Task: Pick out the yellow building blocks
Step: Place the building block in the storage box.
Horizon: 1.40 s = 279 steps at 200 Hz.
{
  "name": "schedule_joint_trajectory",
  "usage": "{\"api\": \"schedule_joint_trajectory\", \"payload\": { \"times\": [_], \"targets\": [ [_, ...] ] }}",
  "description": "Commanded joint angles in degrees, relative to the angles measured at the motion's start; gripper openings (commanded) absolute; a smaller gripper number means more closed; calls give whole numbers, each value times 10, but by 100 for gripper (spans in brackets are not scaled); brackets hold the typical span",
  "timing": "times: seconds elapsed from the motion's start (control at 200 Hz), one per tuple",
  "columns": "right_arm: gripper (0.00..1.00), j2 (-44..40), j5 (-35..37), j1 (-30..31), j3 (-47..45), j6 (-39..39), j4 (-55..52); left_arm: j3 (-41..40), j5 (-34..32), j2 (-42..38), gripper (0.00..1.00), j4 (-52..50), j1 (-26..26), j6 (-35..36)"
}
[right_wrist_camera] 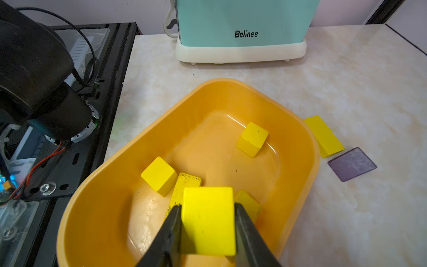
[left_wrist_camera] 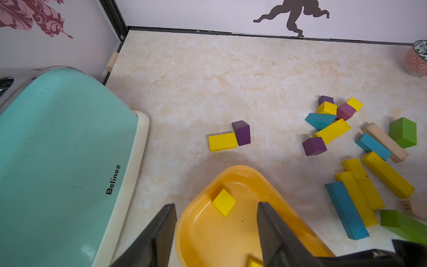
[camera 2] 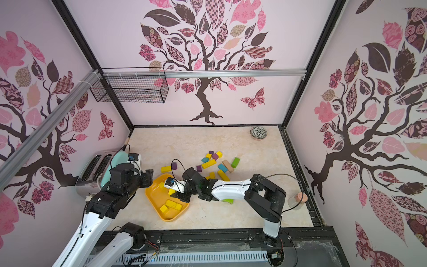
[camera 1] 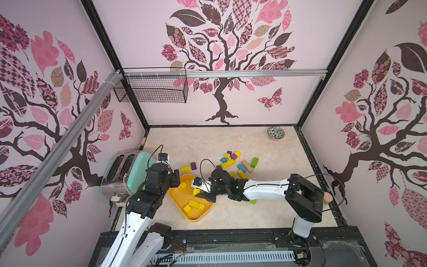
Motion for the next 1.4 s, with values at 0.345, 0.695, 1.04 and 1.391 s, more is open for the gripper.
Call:
{"api": "schedule_joint_trajectory", "payload": {
  "times": [0.345,0.695,1.04,1.391],
  "targets": [
    [50,36,27,7,87,-21,-35,-7,7,3,62,16,3,1],
    [56,8,42,9,62,-21,-16,-7,14,4,62,17,3,0],
    [59,-107,147,4,-33,11,19,-4,41,8,62,18,3,1],
    [58,-287,181,-108,-173,120,-25,19,108,91,61,37,1,-46]
  ]
}}
